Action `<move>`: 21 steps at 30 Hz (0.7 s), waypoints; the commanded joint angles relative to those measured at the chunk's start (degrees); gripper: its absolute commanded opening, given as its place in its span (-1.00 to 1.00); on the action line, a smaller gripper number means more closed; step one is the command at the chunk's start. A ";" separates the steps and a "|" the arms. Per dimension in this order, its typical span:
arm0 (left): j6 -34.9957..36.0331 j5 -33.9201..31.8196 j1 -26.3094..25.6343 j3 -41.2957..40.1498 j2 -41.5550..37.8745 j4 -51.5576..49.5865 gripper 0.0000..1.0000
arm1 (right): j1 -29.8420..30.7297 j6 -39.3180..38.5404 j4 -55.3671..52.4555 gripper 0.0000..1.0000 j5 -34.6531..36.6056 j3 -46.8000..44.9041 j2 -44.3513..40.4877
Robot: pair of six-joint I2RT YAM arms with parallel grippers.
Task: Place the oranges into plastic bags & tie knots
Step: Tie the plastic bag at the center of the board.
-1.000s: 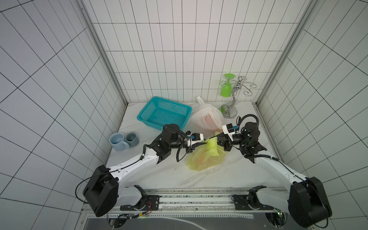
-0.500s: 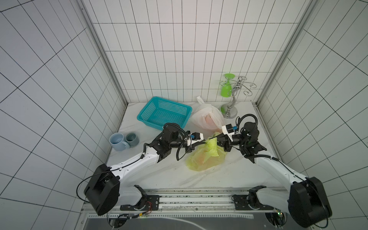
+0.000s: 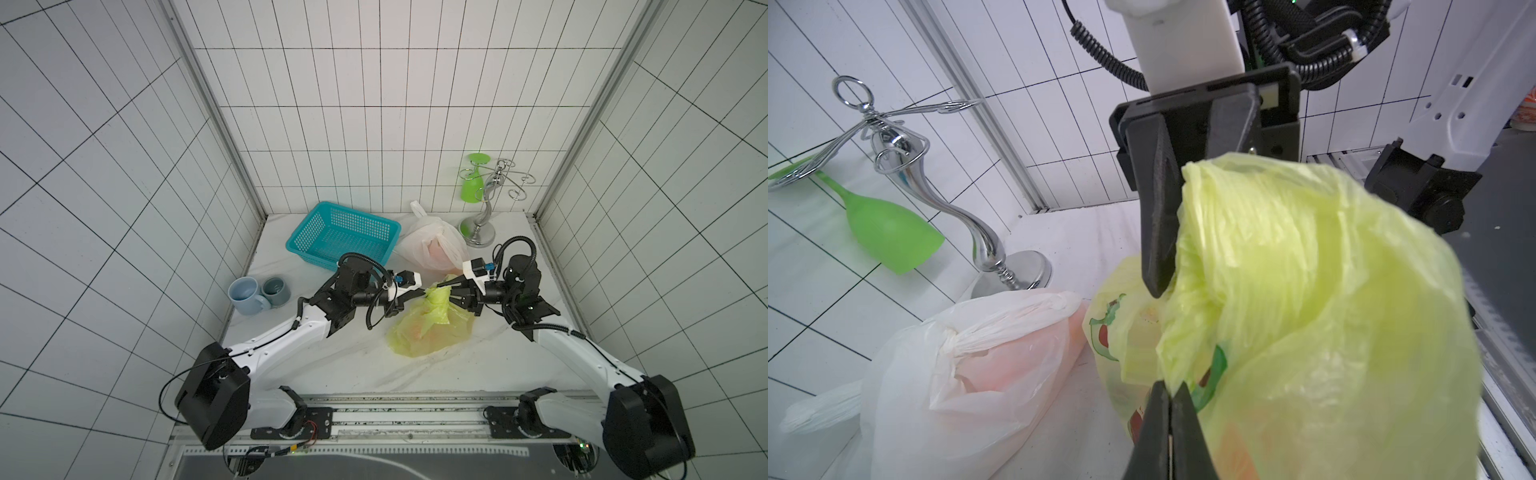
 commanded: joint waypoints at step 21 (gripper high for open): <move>-10.09 -4.60 -0.25 1.78 -1.87 -1.51 -1.00 | 5.67 -37.83 -74.82 -0.20 6.29 22.35 -7.69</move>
